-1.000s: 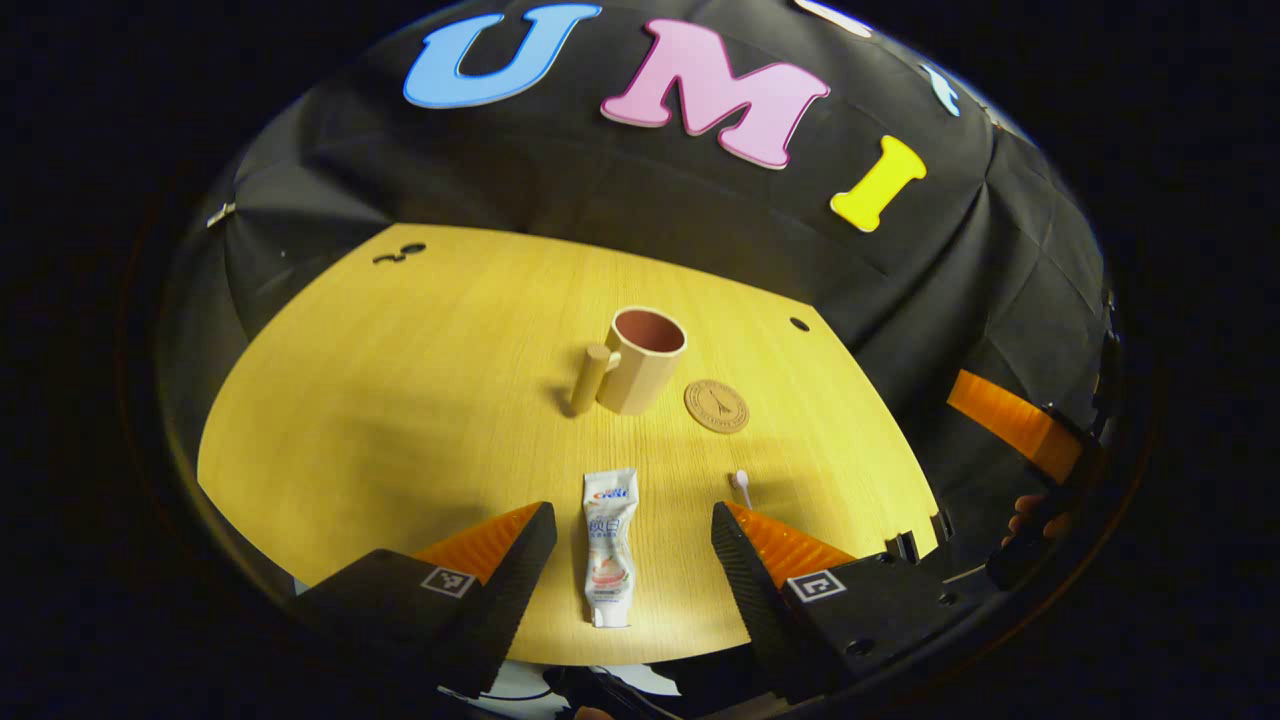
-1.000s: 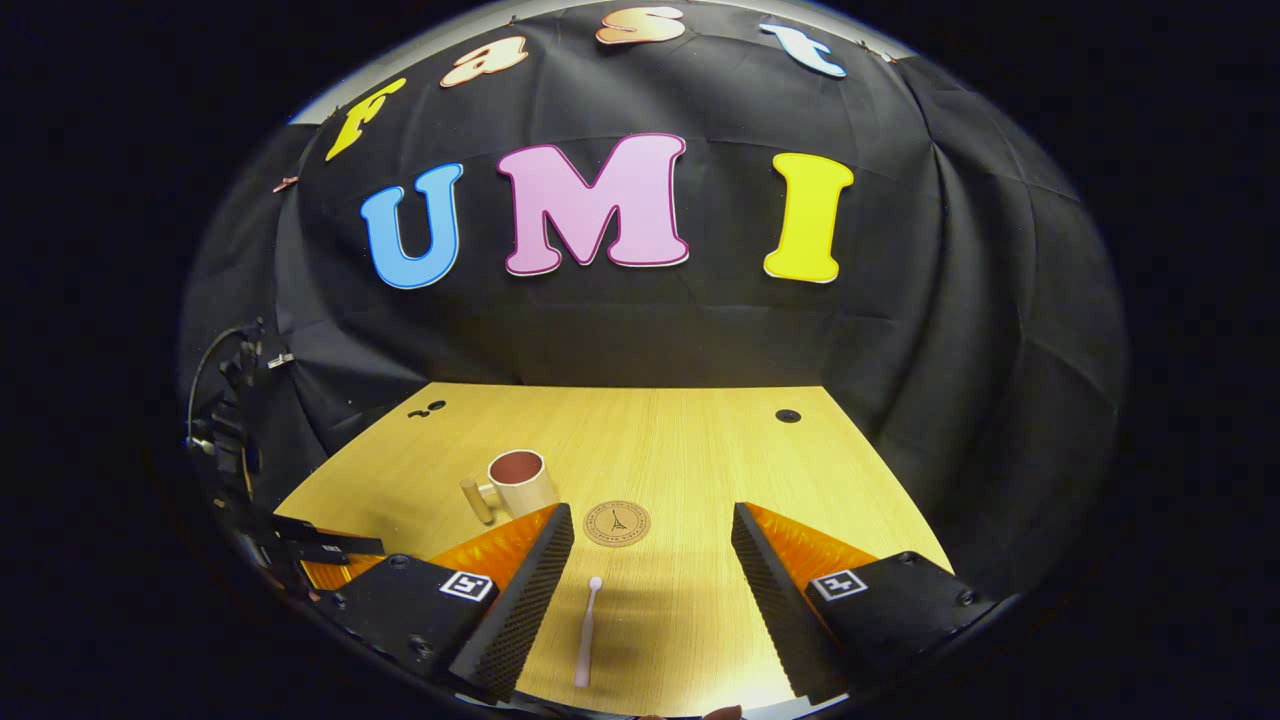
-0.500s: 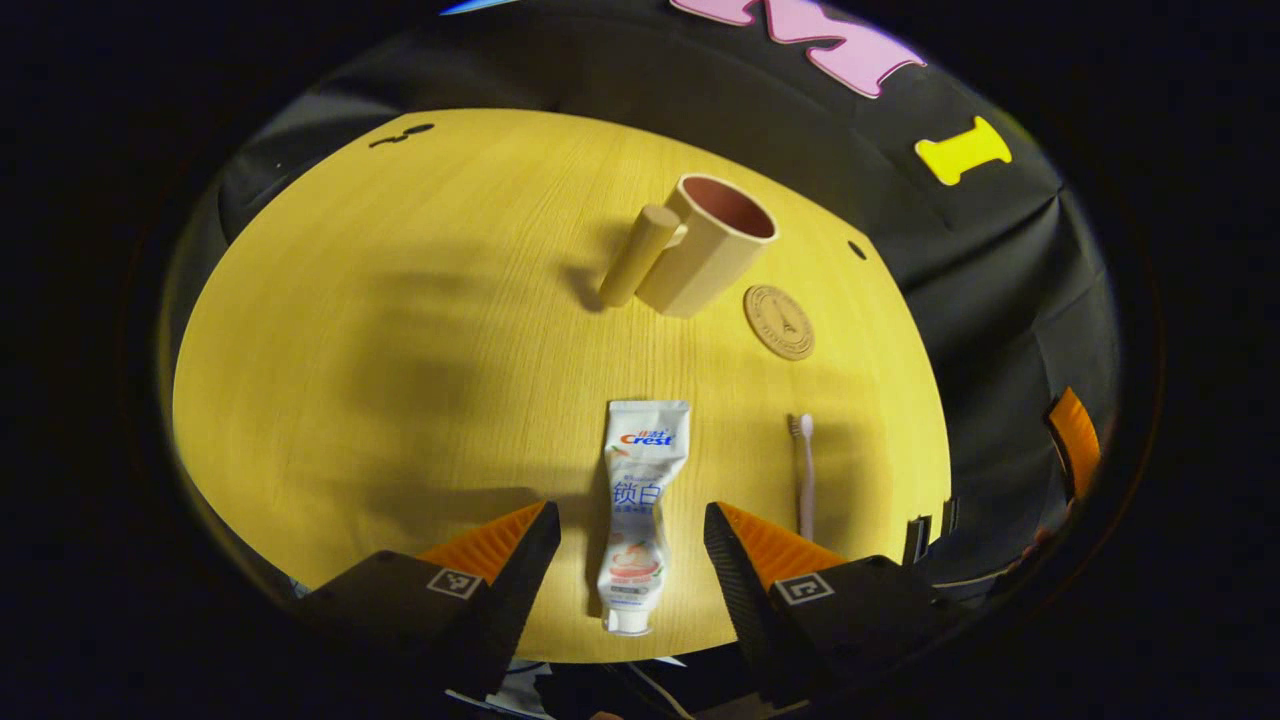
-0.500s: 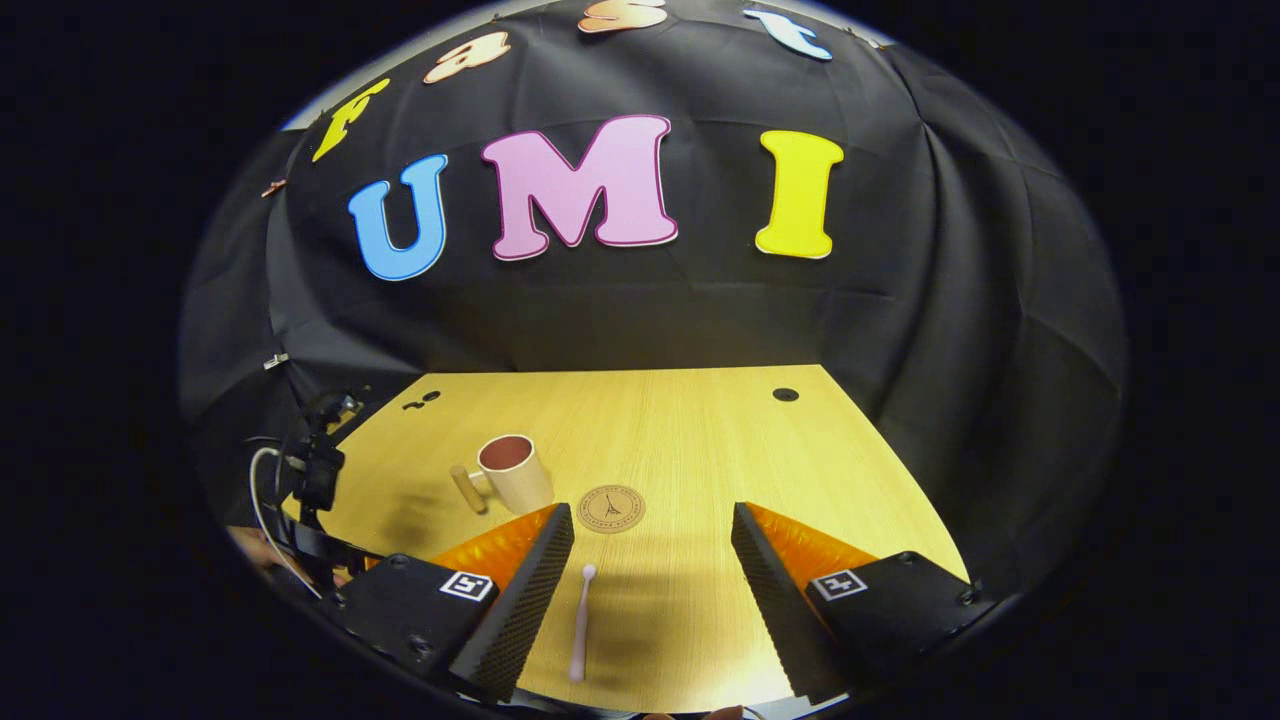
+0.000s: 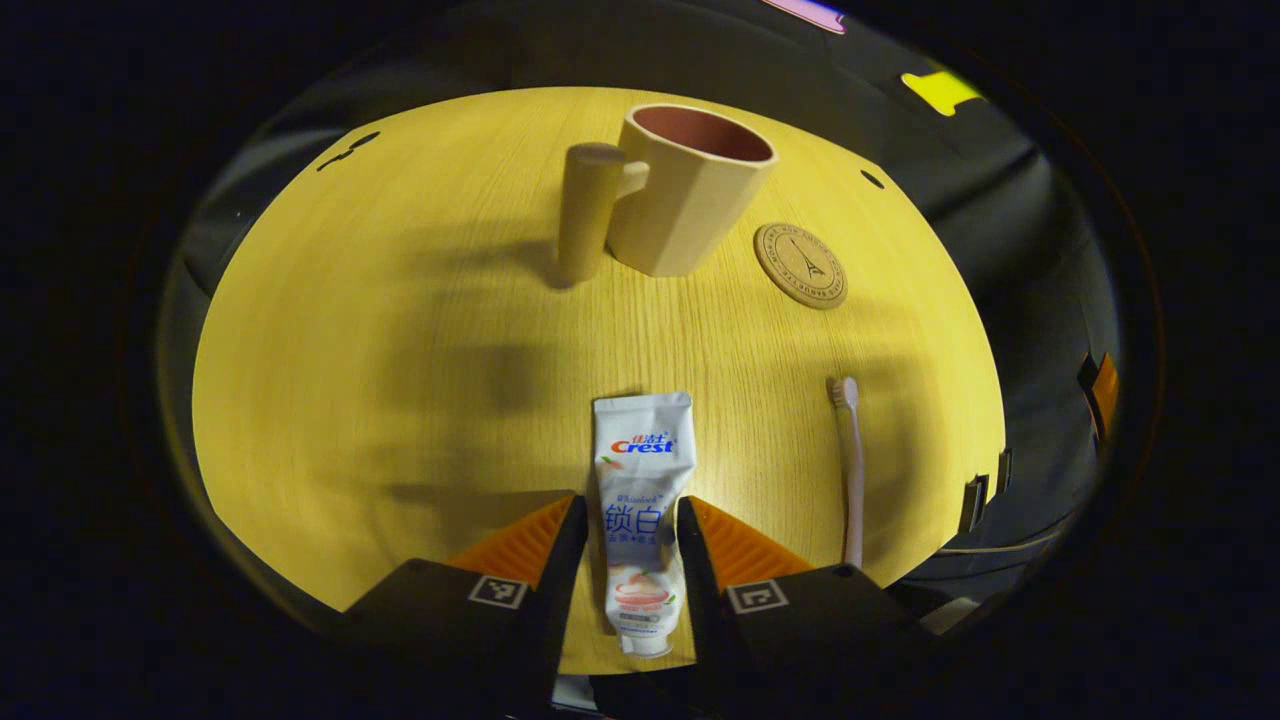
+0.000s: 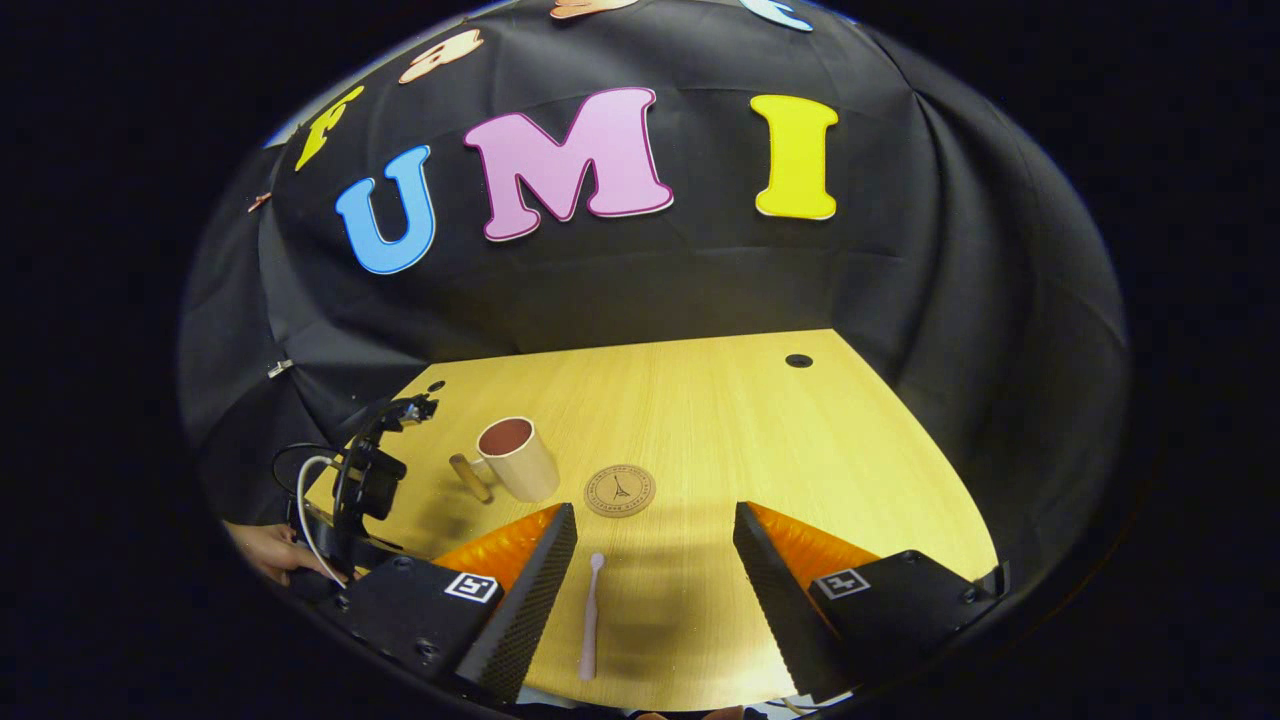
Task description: Put the toothbrush and toothpaste on the desktop into the cup, then pick up the cup and place it on the coaster on the desktop.
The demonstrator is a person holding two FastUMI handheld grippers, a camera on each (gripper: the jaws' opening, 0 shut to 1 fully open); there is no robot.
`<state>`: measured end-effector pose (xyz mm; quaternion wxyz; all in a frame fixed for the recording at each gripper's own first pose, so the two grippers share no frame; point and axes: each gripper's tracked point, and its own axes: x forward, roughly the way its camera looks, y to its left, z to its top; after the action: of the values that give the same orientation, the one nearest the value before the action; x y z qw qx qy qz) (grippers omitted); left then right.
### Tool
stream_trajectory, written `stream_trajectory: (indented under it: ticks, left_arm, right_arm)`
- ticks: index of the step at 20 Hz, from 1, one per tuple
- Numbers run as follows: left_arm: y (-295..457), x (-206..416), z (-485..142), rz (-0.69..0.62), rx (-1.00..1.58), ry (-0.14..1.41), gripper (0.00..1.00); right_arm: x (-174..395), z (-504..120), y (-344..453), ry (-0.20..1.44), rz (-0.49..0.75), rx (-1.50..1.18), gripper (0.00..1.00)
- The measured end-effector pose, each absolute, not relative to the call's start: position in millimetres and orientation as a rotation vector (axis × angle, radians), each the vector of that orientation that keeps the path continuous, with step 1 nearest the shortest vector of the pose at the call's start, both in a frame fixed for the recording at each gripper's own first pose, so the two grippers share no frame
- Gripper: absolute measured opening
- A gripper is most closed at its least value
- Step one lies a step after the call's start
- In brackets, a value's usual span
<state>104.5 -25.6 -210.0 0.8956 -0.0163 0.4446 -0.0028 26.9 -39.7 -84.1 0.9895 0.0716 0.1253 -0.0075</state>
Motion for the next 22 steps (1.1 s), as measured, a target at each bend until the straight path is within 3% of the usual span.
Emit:
stream_trajectory:
  ticks: [1,3,5,12,16,22]
  left_arm:
    - [-27,104,-212,0.001,-0.041,0.933,0.44]
    - [-27,104,-212,0.0,-0.067,0.947,0.44]
    - [-25,107,-210,0.006,-0.117,0.959,0.33]
    - [-24,107,-211,-0.012,-0.131,0.963,0.24]
    - [-26,108,-206,-0.014,-0.104,0.912,0.18]
    - [-9,93,-168,-0.158,-0.018,0.77,0.16]
  right_arm:
    - [30,-87,-38,0.262,-0.002,0.147,0.97]
    - [40,-93,-35,0.291,0.033,0.157,0.98]
    - [44,-107,-32,0.355,0.072,0.164,0.98]
    - [47,-161,-6,0.57,0.235,0.227,0.99]
    - [42,-187,8,0.651,0.226,0.187,0.98]
    - [32,-219,30,0.721,0.124,0.096,0.92]
